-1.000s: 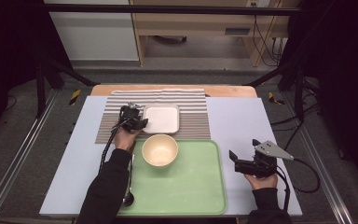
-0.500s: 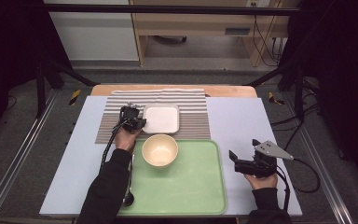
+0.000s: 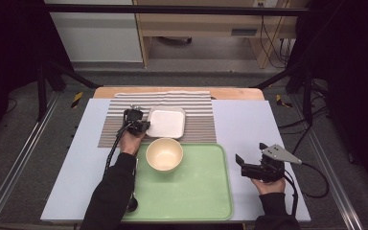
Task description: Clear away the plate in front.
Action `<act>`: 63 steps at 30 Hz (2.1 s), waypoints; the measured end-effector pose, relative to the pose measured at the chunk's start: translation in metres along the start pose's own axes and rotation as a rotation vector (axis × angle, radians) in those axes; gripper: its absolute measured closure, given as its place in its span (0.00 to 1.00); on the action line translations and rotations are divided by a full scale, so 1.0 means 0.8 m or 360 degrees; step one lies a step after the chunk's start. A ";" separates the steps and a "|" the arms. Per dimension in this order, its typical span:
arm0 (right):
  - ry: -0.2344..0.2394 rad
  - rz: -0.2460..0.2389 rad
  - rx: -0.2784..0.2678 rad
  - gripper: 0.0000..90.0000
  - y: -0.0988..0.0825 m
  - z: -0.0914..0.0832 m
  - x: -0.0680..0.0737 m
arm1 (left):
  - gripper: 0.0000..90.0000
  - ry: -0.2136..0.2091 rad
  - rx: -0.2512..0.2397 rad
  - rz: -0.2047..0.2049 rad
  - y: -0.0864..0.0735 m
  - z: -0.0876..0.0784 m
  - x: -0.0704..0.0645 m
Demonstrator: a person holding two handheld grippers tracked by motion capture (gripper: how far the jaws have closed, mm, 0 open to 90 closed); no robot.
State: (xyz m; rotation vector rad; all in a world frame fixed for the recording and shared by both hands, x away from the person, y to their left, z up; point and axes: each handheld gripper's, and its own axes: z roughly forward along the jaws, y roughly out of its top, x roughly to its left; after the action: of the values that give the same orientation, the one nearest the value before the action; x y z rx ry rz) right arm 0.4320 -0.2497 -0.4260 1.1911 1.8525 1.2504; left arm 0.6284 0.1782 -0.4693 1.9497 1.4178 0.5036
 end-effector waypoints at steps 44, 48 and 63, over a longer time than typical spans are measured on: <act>0.0002 -0.0001 -0.0010 0.04 0.000 0.000 0.000 | 0.98 0.0065 -0.0502 -0.0012 0.028 -0.083 -0.009; -0.0002 -0.0005 -0.0010 0.04 0.000 -0.001 0.000 | 0.98 0.0049 -0.0562 -0.0015 0.031 -0.099 -0.010; -0.0008 -0.0015 -0.0012 0.04 0.001 -0.002 0.001 | 0.98 -0.0068 -0.0715 0.0035 0.036 -0.164 -0.023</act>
State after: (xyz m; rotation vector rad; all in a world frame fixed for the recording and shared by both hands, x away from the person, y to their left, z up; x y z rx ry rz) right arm 0.4308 -0.2491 -0.4249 1.1791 1.8462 1.2469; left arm 0.5566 0.1930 -0.3547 1.6039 1.1388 0.7174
